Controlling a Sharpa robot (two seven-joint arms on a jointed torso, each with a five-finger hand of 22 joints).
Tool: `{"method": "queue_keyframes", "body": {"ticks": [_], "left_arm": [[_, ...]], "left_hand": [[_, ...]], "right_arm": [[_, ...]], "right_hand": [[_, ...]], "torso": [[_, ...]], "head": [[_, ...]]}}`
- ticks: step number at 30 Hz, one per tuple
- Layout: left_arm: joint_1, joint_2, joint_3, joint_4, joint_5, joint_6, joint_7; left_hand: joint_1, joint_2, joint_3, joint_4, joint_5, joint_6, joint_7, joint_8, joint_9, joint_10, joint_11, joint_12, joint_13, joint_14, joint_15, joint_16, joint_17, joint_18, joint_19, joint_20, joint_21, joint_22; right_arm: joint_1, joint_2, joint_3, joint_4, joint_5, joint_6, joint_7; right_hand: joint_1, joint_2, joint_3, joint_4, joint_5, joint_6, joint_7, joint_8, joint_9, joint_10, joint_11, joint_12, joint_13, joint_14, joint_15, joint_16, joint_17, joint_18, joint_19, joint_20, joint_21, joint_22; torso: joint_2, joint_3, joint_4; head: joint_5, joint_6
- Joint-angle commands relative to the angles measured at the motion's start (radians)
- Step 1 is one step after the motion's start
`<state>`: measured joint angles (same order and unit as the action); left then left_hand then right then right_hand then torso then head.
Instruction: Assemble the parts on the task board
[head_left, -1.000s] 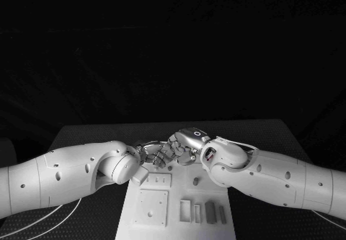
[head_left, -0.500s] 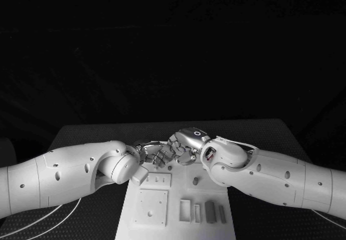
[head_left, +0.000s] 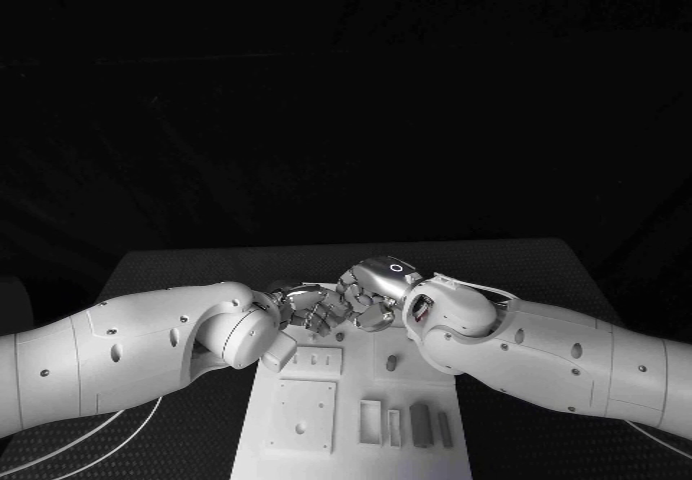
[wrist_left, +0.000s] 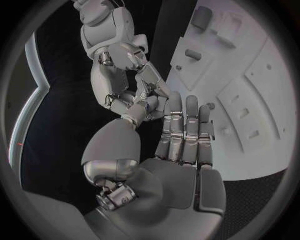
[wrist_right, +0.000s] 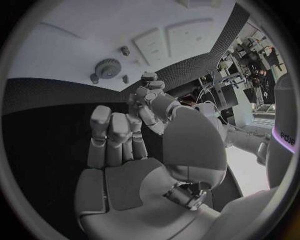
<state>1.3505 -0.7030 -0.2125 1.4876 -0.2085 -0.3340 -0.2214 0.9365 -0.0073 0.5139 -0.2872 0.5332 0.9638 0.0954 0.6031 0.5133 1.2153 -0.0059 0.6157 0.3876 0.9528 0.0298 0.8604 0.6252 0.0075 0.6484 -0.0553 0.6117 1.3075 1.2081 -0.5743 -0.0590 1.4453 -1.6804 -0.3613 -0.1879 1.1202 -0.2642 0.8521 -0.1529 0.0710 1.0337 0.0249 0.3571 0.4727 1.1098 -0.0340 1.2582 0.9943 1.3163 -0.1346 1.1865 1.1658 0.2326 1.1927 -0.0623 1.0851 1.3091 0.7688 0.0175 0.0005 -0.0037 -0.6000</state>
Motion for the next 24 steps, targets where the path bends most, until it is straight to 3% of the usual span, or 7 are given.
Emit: {"method": "queue_keyframes", "body": {"ticks": [1, 9, 24], "left_arm": [[0.002, -0.003, 0.002, -0.005, -0.011, -0.006, 0.010], [0.002, -0.003, 0.002, -0.006, -0.015, -0.015, 0.007], [0.002, -0.002, 0.002, -0.007, -0.033, 0.003, -0.007]], "left_hand": [[0.022, 0.020, 0.005, 0.001, -0.008, 0.046, -0.034, -0.004, 0.004, 0.011, -0.004, -0.005, -0.003, 0.003, -0.007, 0.004, -0.002, -0.008, -0.005, 0.002, 0.005, 0.017], [0.023, 0.022, 0.005, 0.000, -0.014, 0.050, -0.036, -0.006, 0.006, 0.015, -0.005, -0.005, -0.005, 0.005, -0.009, 0.006, -0.004, -0.008, -0.006, 0.003, 0.006, 0.017], [0.027, 0.020, 0.006, -0.002, -0.013, 0.055, -0.038, -0.008, 0.007, 0.020, -0.006, -0.005, -0.007, 0.007, -0.010, 0.008, -0.006, -0.008, -0.009, 0.003, 0.006, 0.018]], "right_arm": [[-0.003, -0.005, -0.002, -0.005, 0.007, 0.027, -0.005], [-0.003, -0.006, -0.002, -0.008, 0.010, 0.026, -0.014], [-0.003, -0.004, -0.002, -0.020, 0.012, 0.030, -0.021]], "right_hand": [[-0.030, -0.007, -0.024, 0.006, 0.010, 0.040, 0.055, -0.010, 0.024, -0.004, 0.005, -0.006, -0.003, -0.003, 0.003, -0.006, -0.002, 0.029, 0.004, 0.006, 0.000, 0.009], [-0.068, -0.017, -0.092, 0.016, 0.015, 0.015, 0.064, -0.029, 0.019, -0.016, 0.012, -0.017, -0.008, -0.012, 0.008, -0.012, -0.002, 0.029, -0.004, 0.005, -0.006, 0.008], [-0.086, -0.020, -0.117, 0.028, 0.029, 0.012, 0.066, -0.034, 0.018, -0.020, 0.014, -0.019, -0.011, -0.015, 0.009, -0.015, -0.002, 0.029, -0.007, 0.004, -0.011, 0.006]], "torso": [[0.000, -0.0001, 0.0000], [0.001, 0.0008, -0.0010], [0.001, 0.0006, -0.0007]], "head": [[0.001, 0.000], [0.001, 0.000], [0.002, -0.001]]}}
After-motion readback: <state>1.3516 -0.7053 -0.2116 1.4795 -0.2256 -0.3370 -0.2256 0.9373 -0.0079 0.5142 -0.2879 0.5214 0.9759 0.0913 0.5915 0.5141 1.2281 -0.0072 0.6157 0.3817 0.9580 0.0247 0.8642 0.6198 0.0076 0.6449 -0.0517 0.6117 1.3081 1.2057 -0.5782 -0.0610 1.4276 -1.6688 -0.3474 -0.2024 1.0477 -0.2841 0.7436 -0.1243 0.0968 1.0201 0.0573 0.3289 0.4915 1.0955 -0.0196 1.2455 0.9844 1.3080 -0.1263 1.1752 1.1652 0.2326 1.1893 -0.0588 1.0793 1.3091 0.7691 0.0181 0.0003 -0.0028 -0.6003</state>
